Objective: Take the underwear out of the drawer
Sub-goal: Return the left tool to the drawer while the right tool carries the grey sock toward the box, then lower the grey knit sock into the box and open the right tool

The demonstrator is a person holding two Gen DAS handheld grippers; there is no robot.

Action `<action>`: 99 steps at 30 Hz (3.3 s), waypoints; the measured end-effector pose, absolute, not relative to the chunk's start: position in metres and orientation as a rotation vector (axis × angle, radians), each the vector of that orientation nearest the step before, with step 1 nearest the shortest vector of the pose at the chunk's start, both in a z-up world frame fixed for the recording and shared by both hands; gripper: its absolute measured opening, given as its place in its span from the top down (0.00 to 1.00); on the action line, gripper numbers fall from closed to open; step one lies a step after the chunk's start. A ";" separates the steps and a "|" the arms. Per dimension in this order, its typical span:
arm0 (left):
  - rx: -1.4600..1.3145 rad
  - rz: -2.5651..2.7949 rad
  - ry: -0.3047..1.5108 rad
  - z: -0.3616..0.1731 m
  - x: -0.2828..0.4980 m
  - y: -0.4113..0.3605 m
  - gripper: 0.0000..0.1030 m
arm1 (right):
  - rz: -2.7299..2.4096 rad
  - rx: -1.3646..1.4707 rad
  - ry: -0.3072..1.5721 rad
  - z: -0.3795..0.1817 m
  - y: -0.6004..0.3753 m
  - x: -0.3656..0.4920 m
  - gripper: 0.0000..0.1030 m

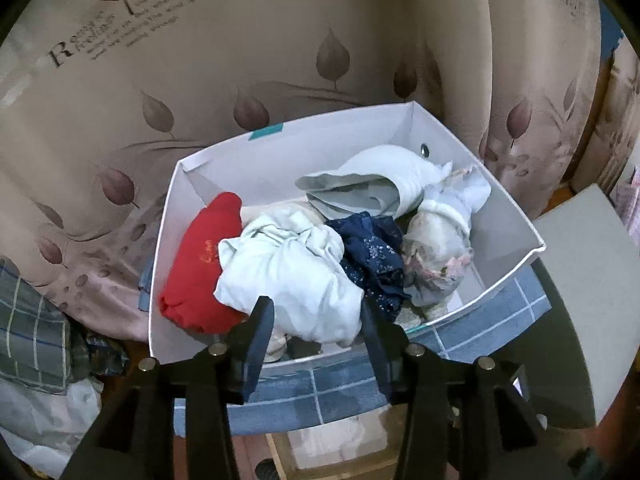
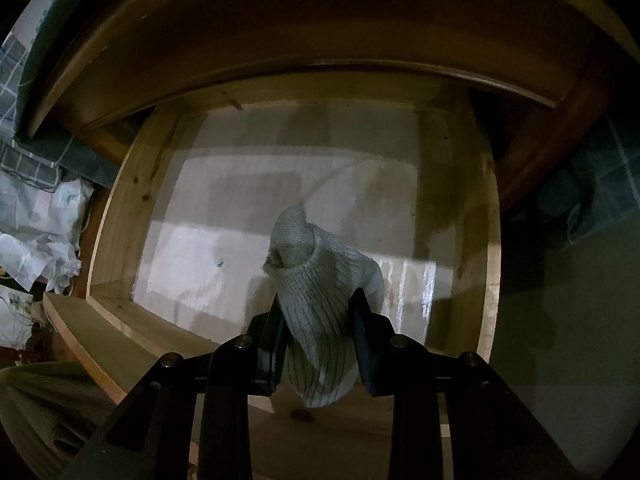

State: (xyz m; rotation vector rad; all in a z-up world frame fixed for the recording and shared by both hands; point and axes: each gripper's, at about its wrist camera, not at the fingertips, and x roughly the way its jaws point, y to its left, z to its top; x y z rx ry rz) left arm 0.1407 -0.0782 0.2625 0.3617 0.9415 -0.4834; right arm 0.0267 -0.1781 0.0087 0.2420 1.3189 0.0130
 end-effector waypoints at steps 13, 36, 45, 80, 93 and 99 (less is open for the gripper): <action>0.297 -0.259 0.694 0.262 0.076 -0.021 0.48 | -0.001 0.221 1.324 0.006 -0.177 0.028 0.73; 0.219 -0.139 0.928 0.089 0.050 0.041 0.46 | -0.014 0.122 1.166 0.039 -0.167 0.020 0.73; 0.126 -0.151 0.927 0.100 0.052 0.045 0.46 | -0.034 0.151 1.106 0.074 -0.164 0.009 0.73; 0.078 -0.129 0.915 0.114 0.049 0.062 0.46 | -0.031 0.004 0.872 0.297 -0.140 0.149 0.73; 0.058 -0.120 0.944 0.109 0.059 0.068 0.46 | -0.094 -0.065 0.968 0.239 -0.124 0.232 0.70; 0.060 -0.124 0.951 0.107 0.061 0.068 0.46 | -0.108 -0.064 0.973 0.228 -0.127 0.237 0.64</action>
